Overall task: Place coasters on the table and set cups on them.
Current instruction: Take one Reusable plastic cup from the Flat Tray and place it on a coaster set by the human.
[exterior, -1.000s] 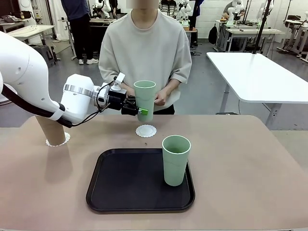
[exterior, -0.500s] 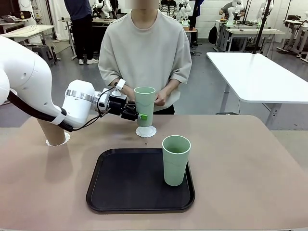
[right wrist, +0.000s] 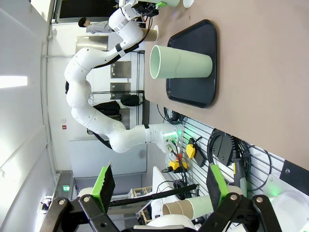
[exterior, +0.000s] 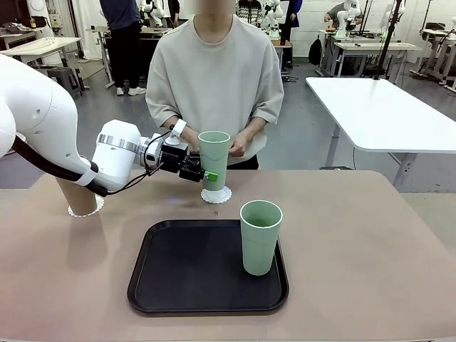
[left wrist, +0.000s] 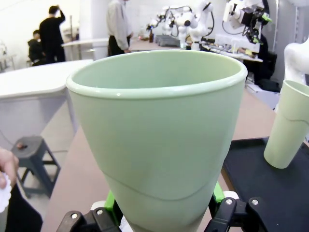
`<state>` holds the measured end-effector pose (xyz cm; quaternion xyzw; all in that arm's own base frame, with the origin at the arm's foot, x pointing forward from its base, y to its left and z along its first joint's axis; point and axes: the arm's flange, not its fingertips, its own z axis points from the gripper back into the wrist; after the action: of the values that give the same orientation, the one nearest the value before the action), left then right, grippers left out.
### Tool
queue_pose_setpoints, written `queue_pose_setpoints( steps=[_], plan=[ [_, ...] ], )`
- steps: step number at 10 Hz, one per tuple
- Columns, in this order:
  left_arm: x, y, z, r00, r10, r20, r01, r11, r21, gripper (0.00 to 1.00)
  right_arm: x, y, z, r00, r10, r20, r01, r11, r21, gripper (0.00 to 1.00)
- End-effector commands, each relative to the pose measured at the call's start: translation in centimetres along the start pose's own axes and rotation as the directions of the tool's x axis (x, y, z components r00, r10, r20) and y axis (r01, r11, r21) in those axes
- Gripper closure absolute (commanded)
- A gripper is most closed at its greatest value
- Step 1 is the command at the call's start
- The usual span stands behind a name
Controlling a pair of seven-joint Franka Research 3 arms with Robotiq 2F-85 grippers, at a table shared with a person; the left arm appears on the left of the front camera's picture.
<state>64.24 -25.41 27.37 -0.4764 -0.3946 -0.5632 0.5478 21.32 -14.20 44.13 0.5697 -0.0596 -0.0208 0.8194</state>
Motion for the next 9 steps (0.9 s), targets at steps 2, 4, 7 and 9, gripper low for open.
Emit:
queue_pose_setpoints(
  steps=[2, 4, 7, 9],
  plan=[
    [-0.8, 0.5, -0.6, 0.999, -0.045, -0.026, 0.045, 0.999, -0.014, 0.18, 0.0, 0.0, 0.0, 1.0, 0.004, 0.0, -0.004, 1.0, 0.013, 0.0],
    [-1.2, 0.5, -0.8, 0.998, -0.065, -0.004, 0.065, 0.998, -0.018, 0.18, 0.0, 0.0, 0.0, 1.0, 0.004, 0.0, -0.004, 1.0, 0.013, 0.0],
    [-1.8, 0.5, -1.2, 0.997, -0.077, 0.01, 0.077, 0.997, -0.026, 0.18, 0.0, 0.0, 0.0, 1.0, 0.004, 0.0, -0.004, 1.0, 0.013, 0.0],
    [-1.9, 0.8, -1.3, 0.997, -0.074, 0.008, 0.075, 0.997, -0.031, 0.18, 0.0, 0.0, 0.0, 1.0, 0.004, 0.0, -0.004, 1.0, 0.013, 0.0]
  ],
)
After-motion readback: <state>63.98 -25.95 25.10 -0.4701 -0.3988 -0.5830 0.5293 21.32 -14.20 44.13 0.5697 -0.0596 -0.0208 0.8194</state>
